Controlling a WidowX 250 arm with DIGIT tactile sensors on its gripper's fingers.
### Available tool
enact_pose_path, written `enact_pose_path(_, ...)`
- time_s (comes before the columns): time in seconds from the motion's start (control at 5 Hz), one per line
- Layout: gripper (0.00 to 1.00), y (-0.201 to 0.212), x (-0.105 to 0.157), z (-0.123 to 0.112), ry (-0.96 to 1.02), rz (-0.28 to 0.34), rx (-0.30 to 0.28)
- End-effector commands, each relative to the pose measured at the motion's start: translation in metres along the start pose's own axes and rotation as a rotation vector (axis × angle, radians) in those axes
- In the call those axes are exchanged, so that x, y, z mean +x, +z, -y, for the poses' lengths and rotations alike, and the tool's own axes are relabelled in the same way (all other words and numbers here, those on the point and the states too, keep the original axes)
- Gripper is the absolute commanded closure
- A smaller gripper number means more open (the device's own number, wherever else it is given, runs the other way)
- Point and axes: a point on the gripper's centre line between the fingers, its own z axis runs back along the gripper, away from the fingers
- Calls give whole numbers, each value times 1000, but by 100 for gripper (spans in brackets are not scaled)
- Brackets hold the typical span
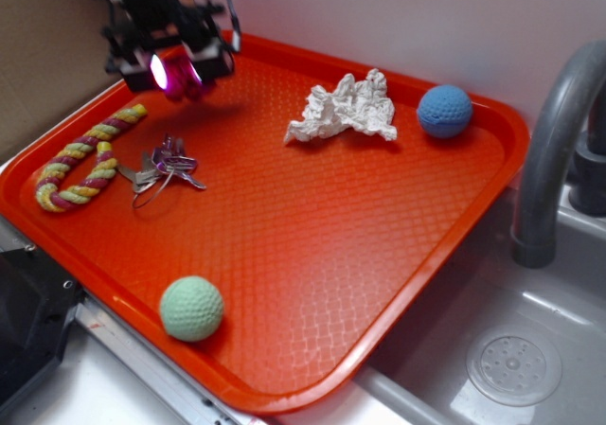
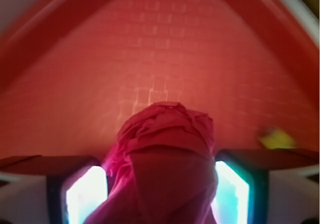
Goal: Grab the red paper.
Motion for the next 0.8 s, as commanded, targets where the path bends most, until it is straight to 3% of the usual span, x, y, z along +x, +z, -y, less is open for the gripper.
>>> enact_pose_path(0.0, 100, 99, -19, 6, -232, -15, -171)
enact_pose_path(0.2, 100, 141, -64, 17, -400, -25, -223)
enact_pose_path(0.4, 100, 157, -85, 17, -512, -74, -295)
enact_pose_path(0.6, 100, 147, -83, 16, -566, -80, -265)
